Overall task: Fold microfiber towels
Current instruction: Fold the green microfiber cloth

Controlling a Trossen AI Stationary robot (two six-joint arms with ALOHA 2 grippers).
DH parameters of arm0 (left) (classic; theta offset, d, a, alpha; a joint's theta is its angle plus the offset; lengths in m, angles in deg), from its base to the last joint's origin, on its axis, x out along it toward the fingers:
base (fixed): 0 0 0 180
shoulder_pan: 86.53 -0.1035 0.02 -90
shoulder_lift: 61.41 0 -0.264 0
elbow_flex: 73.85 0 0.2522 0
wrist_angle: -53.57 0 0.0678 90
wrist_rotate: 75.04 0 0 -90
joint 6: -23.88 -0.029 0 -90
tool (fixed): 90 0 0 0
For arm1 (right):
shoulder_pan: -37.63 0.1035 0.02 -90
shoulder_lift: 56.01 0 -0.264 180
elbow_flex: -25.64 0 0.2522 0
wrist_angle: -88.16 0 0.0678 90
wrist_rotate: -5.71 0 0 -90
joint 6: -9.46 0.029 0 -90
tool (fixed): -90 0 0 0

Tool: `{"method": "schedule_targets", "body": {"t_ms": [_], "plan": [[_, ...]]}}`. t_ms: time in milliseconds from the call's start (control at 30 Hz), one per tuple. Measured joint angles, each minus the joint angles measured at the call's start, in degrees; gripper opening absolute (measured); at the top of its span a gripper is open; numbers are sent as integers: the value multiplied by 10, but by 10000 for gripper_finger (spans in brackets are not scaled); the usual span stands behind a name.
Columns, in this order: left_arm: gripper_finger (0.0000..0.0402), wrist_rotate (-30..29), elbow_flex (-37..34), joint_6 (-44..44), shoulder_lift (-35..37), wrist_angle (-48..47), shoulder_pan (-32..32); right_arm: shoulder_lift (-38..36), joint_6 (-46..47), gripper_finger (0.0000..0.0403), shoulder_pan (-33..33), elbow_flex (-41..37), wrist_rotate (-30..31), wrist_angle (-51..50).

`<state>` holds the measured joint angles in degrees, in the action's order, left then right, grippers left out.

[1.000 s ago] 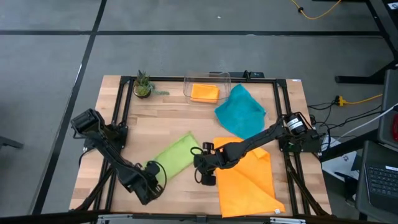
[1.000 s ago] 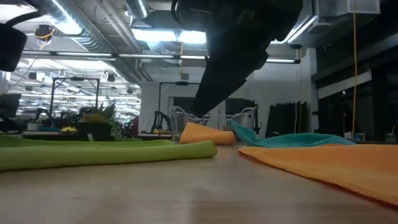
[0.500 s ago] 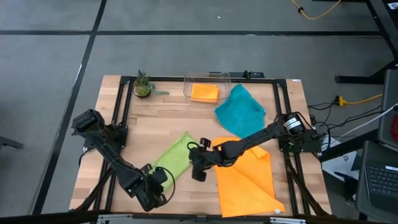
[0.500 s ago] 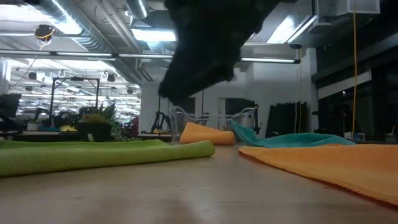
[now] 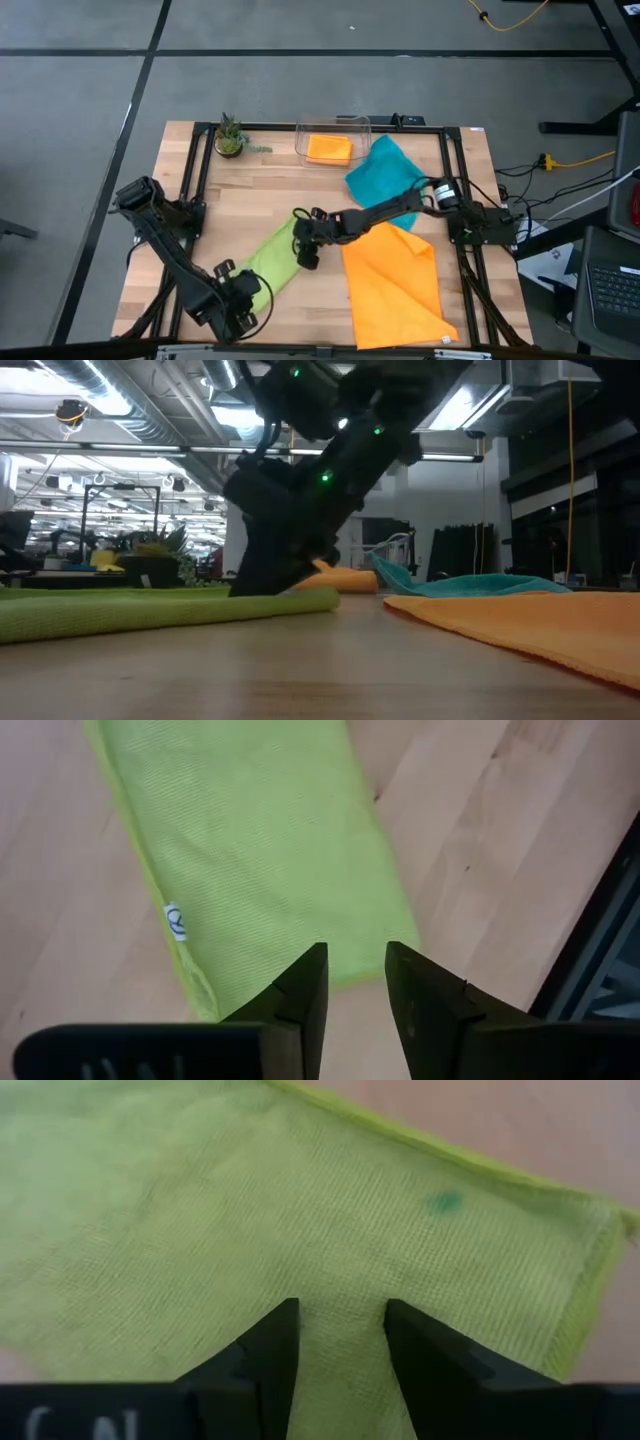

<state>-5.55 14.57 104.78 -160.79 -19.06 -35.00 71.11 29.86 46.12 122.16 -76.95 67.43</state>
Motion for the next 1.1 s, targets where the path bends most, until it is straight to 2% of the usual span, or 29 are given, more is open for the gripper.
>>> {"method": "schedule_targets", "body": {"t_ms": [333,467,567,633,767,867,967,1100], "plan": [[98,-14,0,0,0,-7,3,14,-225,156,-84,17,-60,90],[98,-19,0,0,0,-7,3,19,-261,156,-108,55,-61,98],[98,-30,0,-1,0,-8,2,19,-211,156,-114,87,-61,98],[98,-31,0,-1,0,-9,1,13,-176,156,-107,108,-83,90],[98,-40,0,-1,1,-12,1,11,-146,156,-55,123,-107,100],[98,-43,0,-1,1,-12,3,29,-131,156,-3,122,-69,104],[98,-45,0,-5,1,-15,2,64,-126,156,38,123,-36,160],[98,-52,0,-5,1,-22,2,137,-91,156,67,198,-30,154]]}}
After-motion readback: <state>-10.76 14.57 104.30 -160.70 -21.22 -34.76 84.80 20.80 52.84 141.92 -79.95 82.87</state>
